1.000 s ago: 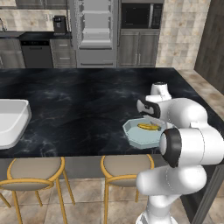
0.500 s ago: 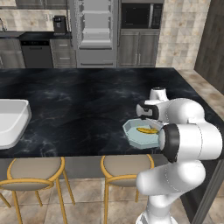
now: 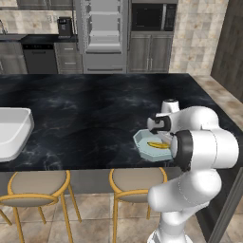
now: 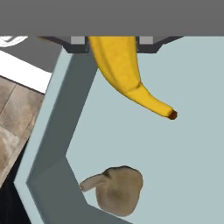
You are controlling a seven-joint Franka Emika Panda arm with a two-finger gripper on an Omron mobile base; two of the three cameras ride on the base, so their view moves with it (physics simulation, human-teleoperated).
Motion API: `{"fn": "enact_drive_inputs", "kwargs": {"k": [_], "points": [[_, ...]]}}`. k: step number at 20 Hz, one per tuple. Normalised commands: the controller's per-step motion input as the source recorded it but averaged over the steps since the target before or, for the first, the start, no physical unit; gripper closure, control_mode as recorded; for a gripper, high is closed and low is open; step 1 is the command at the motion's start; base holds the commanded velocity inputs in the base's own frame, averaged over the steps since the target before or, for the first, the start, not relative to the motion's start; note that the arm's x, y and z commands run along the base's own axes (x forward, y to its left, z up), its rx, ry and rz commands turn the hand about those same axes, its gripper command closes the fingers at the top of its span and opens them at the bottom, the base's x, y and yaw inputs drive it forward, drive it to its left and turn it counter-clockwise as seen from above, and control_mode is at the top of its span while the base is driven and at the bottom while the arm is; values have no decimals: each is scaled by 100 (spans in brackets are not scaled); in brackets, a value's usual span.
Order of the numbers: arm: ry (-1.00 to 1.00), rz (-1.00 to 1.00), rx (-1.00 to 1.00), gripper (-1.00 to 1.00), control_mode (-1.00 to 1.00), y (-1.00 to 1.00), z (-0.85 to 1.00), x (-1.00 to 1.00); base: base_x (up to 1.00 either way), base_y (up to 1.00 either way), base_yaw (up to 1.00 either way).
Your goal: Place the cold items (banana and garlic) from the fridge in one tupperware on the dining counter. Place the warm items (hot dog and kebab skewer) in the stove area in another tupperware.
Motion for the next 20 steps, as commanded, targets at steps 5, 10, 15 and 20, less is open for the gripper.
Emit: {"fn": "enact_drive_inputs", "kwargs": {"k": [5,10,15,20], "points": [[0,0,0,100,-100,0,-15,12,0,0,0],[0,0,0,100,-100,0,-6,19,0,0,0],[0,0,0,100,-100,0,-10,16,0,0,0],[0,0,0,100,-100,0,-16,13,0,0,0]]}}
